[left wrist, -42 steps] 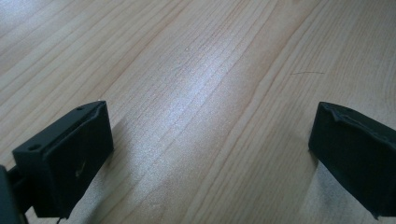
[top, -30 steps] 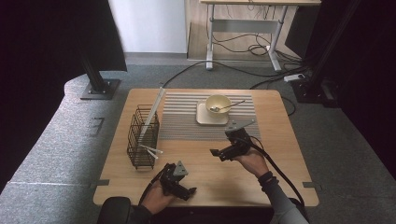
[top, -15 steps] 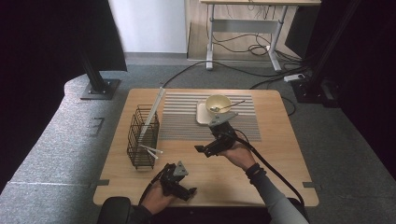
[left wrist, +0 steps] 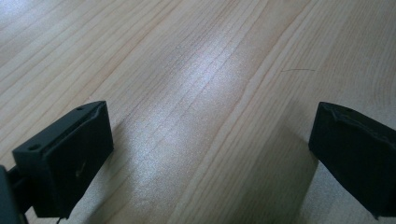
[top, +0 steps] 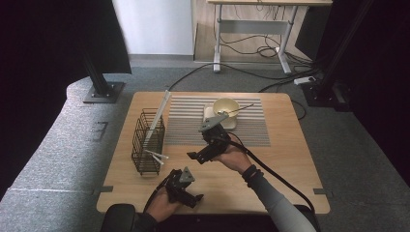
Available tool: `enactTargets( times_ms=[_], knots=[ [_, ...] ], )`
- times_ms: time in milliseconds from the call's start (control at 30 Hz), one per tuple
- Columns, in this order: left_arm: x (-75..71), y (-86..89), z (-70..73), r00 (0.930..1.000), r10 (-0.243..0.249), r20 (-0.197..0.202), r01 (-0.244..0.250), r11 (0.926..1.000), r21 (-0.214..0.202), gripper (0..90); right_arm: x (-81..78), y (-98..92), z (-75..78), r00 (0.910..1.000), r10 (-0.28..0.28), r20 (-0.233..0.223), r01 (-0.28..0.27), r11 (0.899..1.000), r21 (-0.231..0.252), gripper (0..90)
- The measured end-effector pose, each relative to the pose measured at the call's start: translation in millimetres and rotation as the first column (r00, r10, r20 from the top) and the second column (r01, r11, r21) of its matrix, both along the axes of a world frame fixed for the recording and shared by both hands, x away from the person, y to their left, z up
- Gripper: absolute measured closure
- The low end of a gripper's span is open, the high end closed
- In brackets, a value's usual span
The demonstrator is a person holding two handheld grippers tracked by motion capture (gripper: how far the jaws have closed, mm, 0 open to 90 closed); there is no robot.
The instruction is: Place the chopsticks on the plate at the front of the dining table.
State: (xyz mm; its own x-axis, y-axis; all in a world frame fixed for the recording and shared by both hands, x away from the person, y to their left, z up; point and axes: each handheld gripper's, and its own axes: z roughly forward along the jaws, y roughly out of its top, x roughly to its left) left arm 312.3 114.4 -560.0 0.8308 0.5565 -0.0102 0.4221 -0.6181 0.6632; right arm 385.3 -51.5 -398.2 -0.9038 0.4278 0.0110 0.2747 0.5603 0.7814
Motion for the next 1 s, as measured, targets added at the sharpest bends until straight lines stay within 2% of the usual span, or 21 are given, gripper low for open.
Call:
enactTargets(
  times_ms=[100, 300, 633, 833, 1000],
  knots=[
    [0.1, 0.1, 0.1, 1.0000, -0.001, 0.002, 0.001, 1.0000, 0.001, 0.0, -0.9, 7.8, 2.4, 0.9998, 0.022, -0.004, -0.022, 1.000, 0.003, 0.0],
    [0.1, 0.1, 0.1, 1.0000, -0.001, 0.001, 0.001, 1.0000, 0.002, 0.0, -1.5, 24.4, 6.2, 0.9968, 0.064, -0.048, -0.062, 0.998, 0.029, 0.0],
    [-0.1, -0.1, -0.1, 1.0000, 0.001, 0.000, -0.001, 1.0000, -0.002, 0.0, -4.7, 51.3, 11.2, 0.9914, 0.123, -0.044, -0.123, 0.992, 0.021, 0.0],
    [-0.2, -0.1, -0.1, 1.0000, 0.002, -0.001, -0.002, 1.0000, -0.003, 0.0, -4.0, 64.0, 7.2, 0.9901, 0.133, -0.046, -0.133, 0.991, -0.008, 0.0],
    [-0.2, -0.1, -0.1, 1.0000, 0.002, 0.000, -0.002, 1.0000, -0.002, 0.0, 0.6, 70.4, 1.8, 0.9921, 0.118, -0.045, -0.119, 0.993, -0.020, 0.0]
  ],
)
